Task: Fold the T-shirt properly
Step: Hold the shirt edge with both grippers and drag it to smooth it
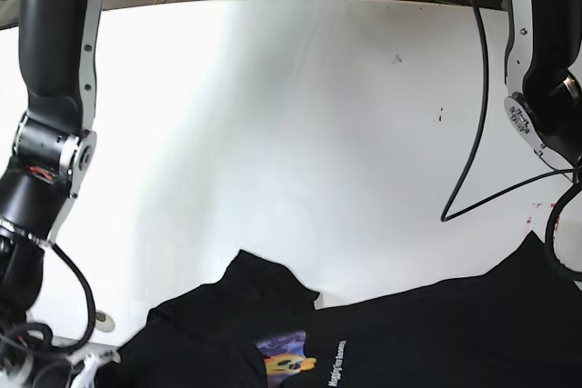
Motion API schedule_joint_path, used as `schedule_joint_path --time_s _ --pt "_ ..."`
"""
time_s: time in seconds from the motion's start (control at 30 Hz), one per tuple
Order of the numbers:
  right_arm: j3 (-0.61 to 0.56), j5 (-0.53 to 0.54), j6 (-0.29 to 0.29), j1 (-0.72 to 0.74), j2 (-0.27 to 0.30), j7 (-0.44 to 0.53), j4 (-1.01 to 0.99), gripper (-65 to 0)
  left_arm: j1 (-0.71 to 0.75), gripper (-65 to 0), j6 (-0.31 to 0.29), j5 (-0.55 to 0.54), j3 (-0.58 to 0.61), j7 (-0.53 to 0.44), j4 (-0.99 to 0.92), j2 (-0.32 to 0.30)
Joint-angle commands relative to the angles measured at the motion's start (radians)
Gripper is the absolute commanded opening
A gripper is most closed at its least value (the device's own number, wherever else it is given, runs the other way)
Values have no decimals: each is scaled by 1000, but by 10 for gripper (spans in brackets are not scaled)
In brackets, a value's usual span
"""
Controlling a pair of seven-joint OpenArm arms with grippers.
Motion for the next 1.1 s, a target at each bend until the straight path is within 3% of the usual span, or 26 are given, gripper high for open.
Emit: schedule_joint_path --time_s 0.0,0.17,0.43,0.63,0.87,1.07 --pt "4 31 -2 -15 35 -3 18 -650 22 -650 7 -13 -3 10 25 -13" --pt "7 145 -2 -193 100 -3 67 -650 229 -650 7 -79 -6 11 135 -13" --pt "149 191 -2 -530 109 -12 239 -650 635 -650 7 -166 -15 11 255 15" --pt "244 193 -2 -771 100 -30 311 -650 897 -650 6 -220 -101 10 255 28" --pt "343 246 -2 -1026 38 -32 385 -650 1126 -650 6 -280 -161 5 255 35" --pt "396 251 -2 -1226 -11 -33 464 -650 1259 -650 4 -283 -267 4 254 108"
